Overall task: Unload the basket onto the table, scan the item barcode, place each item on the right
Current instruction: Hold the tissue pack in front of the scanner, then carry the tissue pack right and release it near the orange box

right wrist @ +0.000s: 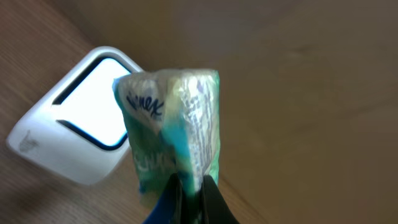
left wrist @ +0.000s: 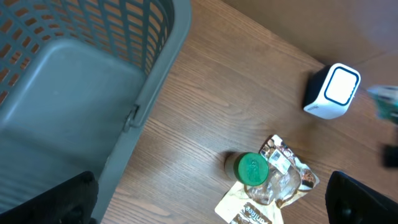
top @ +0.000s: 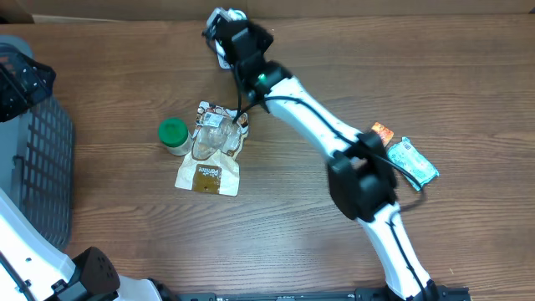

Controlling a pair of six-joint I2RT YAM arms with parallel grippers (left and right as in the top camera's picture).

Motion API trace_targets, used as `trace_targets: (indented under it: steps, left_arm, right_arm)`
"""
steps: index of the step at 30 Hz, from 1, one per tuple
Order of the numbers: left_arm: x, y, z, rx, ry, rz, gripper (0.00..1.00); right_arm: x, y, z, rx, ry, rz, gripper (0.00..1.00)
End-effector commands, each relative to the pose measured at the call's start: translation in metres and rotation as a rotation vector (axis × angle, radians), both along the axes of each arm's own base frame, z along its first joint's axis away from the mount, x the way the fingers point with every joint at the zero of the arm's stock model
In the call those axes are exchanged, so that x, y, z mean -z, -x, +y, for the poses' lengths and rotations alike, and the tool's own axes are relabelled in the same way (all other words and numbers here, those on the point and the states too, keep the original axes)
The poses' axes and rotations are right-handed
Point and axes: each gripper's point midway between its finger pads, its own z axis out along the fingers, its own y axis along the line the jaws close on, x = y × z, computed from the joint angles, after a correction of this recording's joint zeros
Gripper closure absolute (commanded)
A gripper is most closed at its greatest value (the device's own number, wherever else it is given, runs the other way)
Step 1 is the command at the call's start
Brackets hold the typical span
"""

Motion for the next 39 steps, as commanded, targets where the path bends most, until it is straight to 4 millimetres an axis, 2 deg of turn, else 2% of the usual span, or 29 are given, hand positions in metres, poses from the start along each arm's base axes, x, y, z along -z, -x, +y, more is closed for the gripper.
trace_targets:
  steps: [1,3,6,7,11,12,16,18,21,23,26,28,29,32,34,36,39]
  left_arm:
    - [-0.008,0.001,-0.002,0.022,-0.022,-0.021,0.0]
    - [-0.008,0.001,-0.002,0.022,-0.022,-0.021,0.01]
    - [-0.008,0.001,-0.002,0.022,-0.022,-0.021,0.01]
    - [-0.008,0.001,-0.002,0.022,-0.022,-0.021,0.01]
    - [-0.008,0.001,-0.002,0.022,-0.022,-0.021,0.01]
    - [-0.008,0.001,-0.002,0.022,-0.022,-0.021,0.01]
    - [-0.008,0.001,-0.002,0.022,-0.022,-0.021,0.01]
    - [-0.008,0.001,-0.002,0.022,-0.022,-0.021,0.01]
    - [-0.008,0.001,-0.002,0.022,-0.022,-0.021,0.0]
    - [-0.008,0.001,-0.002,0.022,-0.022,-0.021,0.01]
    - [-0.008,0.001,-0.002,0.022,-0.022,-0.021,0.0]
    - [-0.008,0.001,-0.002,0.022,-0.022,-0.021,0.01]
    - [-0.008,0.001,-0.002,0.022,-0.022,-0.021,0.0]
    - [-0.008,0.001,-0.002,0.022,-0.022,-0.021,0.0]
    - [-0.008,0.001,-0.002,0.022,-0.022,-0.021,0.0]
    - [-0.008,0.001,-0.002,0.022,-0.022,-0.021,0.0]
    - [-0.008,0.001,-0.002,0.022,-0.022,-0.021,0.0]
  right_arm:
    - [-0.104,0.033,-0.014,0.056,-0.335,-0.037,0.96]
    - [-0.105,0.054,-0.018,0.05,-0.407,0.07,0.96]
    - [-0.097,0.091,-0.033,0.098,-0.536,0.276,0.96]
    - [-0.085,0.111,-0.047,0.164,-0.602,0.411,0.96]
    - [-0.049,0.148,-0.087,0.338,-0.64,0.675,0.96]
    - [-0.033,0.157,-0.107,0.412,-0.619,0.75,0.96]
    - [0.005,0.172,-0.164,0.591,-0.546,0.857,0.96]
    - [0.039,0.182,-0.201,0.711,-0.519,0.932,0.96]
    - [0.07,0.189,-0.233,0.813,-0.525,0.983,0.96]
    - [0.101,0.2,-0.27,0.938,-0.573,1.029,0.96]
    - [0.117,0.211,-0.298,1.02,-0.589,1.056,0.96]
    - [0.122,0.218,-0.311,1.062,-0.6,1.069,0.96]
    - [0.122,0.22,-0.318,1.082,-0.605,1.076,0.93]
    - [0.12,0.225,-0.319,1.093,-0.636,1.107,0.54]
    - [0.116,0.23,-0.319,1.102,-0.645,1.134,0.44]
    - [0.107,0.233,-0.322,1.113,-0.64,1.147,0.39]
    - [0.087,0.234,-0.32,1.111,-0.66,1.162,0.38]
